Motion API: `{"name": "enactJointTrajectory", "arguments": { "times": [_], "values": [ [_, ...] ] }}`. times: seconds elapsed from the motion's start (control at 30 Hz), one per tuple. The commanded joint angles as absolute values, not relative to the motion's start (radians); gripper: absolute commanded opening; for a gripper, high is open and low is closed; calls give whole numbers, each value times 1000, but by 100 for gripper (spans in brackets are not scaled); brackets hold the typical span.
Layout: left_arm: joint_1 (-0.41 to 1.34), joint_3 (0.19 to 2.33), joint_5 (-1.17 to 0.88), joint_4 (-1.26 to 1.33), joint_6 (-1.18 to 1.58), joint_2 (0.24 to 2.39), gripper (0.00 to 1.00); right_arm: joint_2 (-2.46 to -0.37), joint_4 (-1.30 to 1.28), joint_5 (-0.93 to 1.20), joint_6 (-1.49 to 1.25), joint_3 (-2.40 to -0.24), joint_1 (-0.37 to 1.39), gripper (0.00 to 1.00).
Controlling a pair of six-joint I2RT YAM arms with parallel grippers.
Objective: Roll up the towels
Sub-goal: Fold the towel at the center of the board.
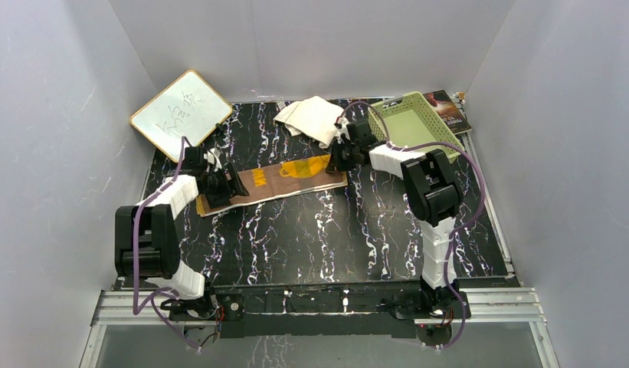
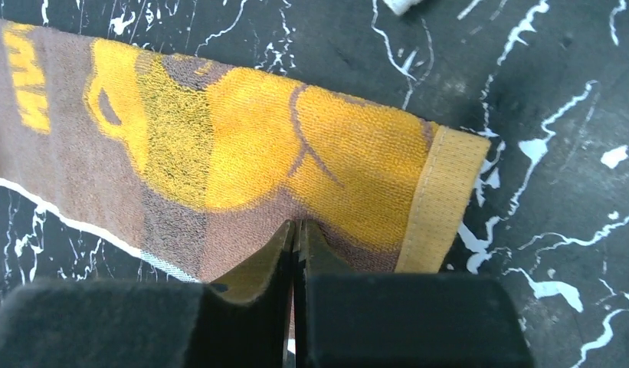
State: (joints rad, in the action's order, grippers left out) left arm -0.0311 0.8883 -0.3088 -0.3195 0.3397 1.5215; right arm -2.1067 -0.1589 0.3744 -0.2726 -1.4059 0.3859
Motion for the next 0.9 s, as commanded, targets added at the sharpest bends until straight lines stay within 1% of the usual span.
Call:
{"name": "enactJointTrajectory", "arguments": {
  "times": [0.0,0.07,0.13,0.37,0.53,0.67,0.77,0.87],
  "values": [
    [-35,830,-471,-198,415,1561,69,-2091,-86,410,-282,-1355,351,0],
    [-37,821,-445,-195,429,1574,68,-2086,-80,416,-283,-1326,339,0],
    [-46,827,-377,-213,435,1579,67,-2080,-82,425,-282,-1311,325,0],
    [-169,879,-173,-312,426,1557,69,-2048,-90,434,-279,-1266,281,0],
    [-219,974,-124,-423,341,1576,69,-2048,-95,446,-278,-1257,260,0],
    [-219,991,-162,-410,281,1529,68,-2053,-92,464,-280,-1261,259,0],
    [-218,994,-154,-405,226,1520,68,-2053,-91,469,-281,-1260,259,0],
    [-222,1006,-142,-419,173,1568,63,-2051,-88,476,-281,-1258,259,0]
  ]
}}
